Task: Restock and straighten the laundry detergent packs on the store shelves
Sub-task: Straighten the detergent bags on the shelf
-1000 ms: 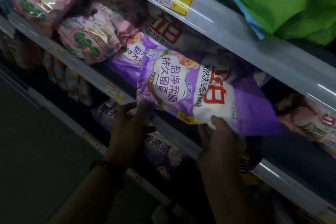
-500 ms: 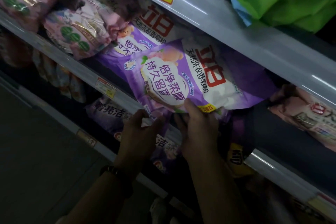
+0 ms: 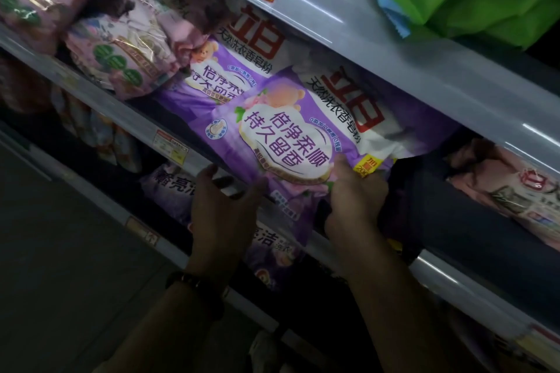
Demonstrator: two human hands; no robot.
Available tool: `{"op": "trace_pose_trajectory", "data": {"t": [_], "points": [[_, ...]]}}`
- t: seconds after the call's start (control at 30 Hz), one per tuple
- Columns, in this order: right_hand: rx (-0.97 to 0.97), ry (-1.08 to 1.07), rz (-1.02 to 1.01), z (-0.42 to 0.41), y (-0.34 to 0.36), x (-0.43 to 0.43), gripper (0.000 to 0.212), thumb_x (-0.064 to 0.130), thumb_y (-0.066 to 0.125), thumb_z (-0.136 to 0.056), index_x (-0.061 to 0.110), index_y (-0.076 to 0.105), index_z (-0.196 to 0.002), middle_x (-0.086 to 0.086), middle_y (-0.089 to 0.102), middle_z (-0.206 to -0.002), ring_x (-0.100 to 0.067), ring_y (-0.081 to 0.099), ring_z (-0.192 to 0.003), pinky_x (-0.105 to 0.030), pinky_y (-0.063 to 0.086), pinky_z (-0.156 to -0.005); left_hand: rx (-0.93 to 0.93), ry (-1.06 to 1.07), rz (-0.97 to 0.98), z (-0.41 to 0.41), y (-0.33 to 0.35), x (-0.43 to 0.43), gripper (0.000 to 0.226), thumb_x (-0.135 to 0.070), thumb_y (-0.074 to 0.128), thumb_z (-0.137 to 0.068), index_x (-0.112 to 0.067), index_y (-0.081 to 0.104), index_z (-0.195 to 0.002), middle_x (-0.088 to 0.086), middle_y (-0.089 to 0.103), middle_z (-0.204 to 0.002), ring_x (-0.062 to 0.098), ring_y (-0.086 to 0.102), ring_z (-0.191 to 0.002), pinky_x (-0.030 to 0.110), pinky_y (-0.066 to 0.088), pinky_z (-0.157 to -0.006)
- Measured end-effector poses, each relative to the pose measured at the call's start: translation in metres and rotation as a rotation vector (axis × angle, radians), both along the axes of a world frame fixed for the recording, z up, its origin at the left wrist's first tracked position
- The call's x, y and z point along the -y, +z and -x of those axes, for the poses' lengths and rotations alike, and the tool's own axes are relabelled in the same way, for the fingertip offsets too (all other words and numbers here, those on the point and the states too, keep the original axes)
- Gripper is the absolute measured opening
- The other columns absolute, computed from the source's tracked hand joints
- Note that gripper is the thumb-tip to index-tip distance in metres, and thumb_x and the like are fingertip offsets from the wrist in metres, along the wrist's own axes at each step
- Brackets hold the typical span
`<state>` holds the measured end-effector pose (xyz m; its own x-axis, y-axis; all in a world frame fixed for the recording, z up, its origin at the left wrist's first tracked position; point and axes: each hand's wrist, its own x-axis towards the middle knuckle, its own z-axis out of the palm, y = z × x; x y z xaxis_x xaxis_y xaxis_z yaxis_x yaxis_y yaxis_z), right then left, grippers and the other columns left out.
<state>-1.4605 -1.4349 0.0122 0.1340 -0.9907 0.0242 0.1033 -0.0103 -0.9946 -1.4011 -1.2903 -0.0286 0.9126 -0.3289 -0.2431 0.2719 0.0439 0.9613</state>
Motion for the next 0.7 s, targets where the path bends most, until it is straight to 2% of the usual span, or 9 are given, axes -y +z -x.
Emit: {"op": "trace_pose_trajectory", "data": {"t": [0.1,0.2,0.3,0.37,0.43,0.5,0.57,0.6,0.7], "points": [[0.001,0.048,-0.085,0.007,0.002,0.0,0.023,0.022,0.073,-0.1,0.036,0.061,-0.086,0.005,0.077,-0.095,-0.016,0.079,-0.082,-0.036,0.066,-0.074,0.096,-0.001,-0.002,-0.004,0.002,-0.001,0.043,-0.028,0.085,-0.087,-0.028,0.069,-0.127,-0.005,0.079,-0.102,0.015,0.078,-0.089,0.038,0.064,-0.075],[-0.025,-0.01,-0.088,0.002,0.014,0.008,0.011,0.024,0.073,-0.099,0.033,0.069,-0.105,-0.003,0.078,-0.106,-0.022,0.08,-0.088,-0.043,0.067,-0.078,0.196,-0.017,-0.019,0.0,0.004,0.004,0.022,-0.023,0.086,-0.086,-0.034,0.075,-0.103,-0.006,0.081,-0.088,0.015,0.077,-0.075,0.04,0.066,-0.07],[-0.01,-0.034,0.011,-0.003,0.024,0.024,0.031,0.014,0.068,-0.102,0.014,0.066,-0.133,-0.005,0.078,-0.11,-0.017,0.08,-0.083,-0.044,0.068,-0.077,0.24,-0.094,-0.043,0.007,0.003,0.016,0.018,-0.027,0.088,-0.083,-0.024,0.077,-0.097,-0.004,0.079,-0.08,0.02,0.076,-0.07,0.047,0.065,-0.068],[-0.016,-0.017,0.023,-0.001,0.025,0.032,0.03,0.012,0.067,-0.103,0.012,0.067,-0.133,-0.005,0.079,-0.11,-0.014,0.08,-0.081,-0.041,0.067,-0.074,0.232,-0.157,-0.042,0.006,0.004,0.024,0.023,-0.027,0.089,-0.081,-0.021,0.076,-0.099,-0.003,0.079,-0.08,0.022,0.077,-0.071,0.049,0.065,-0.067],[-0.039,-0.006,0.028,0.002,0.023,0.038,0.028,0.012,0.067,-0.102,0.013,0.068,-0.13,-0.007,0.079,-0.113,-0.02,0.08,-0.09,-0.047,0.067,-0.082,0.215,-0.184,-0.042,0.005,0.004,0.03,0.019,-0.018,0.087,-0.083,-0.021,0.077,-0.1,-0.003,0.079,-0.078,0.02,0.078,-0.069,0.046,0.066,-0.065],[-0.066,-0.005,0.061,-0.001,0.027,0.043,0.017,0.01,0.067,-0.101,0.013,0.07,-0.117,-0.009,0.078,-0.111,-0.026,0.078,-0.096,-0.053,0.066,-0.087,0.153,-0.184,0.018,0.007,0.008,0.032,0.015,-0.011,0.083,-0.087,-0.019,0.076,-0.099,0.0,0.078,-0.075,0.022,0.076,-0.063,0.039,0.063,-0.06],[-0.089,-0.01,0.126,-0.004,0.034,0.049,0.01,0.005,0.067,-0.097,0.014,0.068,-0.1,-0.014,0.076,-0.105,-0.031,0.077,-0.092,-0.057,0.065,-0.083,0.071,-0.203,0.108,0.01,0.017,0.034,0.013,-0.011,0.08,-0.091,-0.016,0.075,-0.101,0.003,0.078,-0.076,0.021,0.072,-0.055,0.035,0.059,-0.055],[-0.089,-0.018,0.151,-0.005,0.037,0.051,0.009,0.002,0.065,-0.095,0.009,0.068,-0.099,-0.018,0.076,-0.102,-0.032,0.077,-0.09,-0.056,0.066,-0.079,0.046,-0.232,0.138,0.012,0.022,0.033,0.012,-0.013,0.078,-0.093,-0.015,0.074,-0.104,0.003,0.077,-0.076,0.02,0.071,-0.053,0.034,0.058,-0.053],[-0.136,-0.012,0.171,-0.001,0.033,0.057,0.008,-0.001,0.061,-0.099,0.004,0.066,-0.102,-0.013,0.074,-0.095,-0.021,0.079,-0.08,-0.036,0.065,-0.067,-0.043,-0.38,0.179,0.013,0.034,0.03,0.013,-0.022,0.072,-0.098,-0.02,0.071,-0.111,-0.001,0.079,-0.082,0.027,0.073,-0.054,0.035,0.06,-0.05]]}}
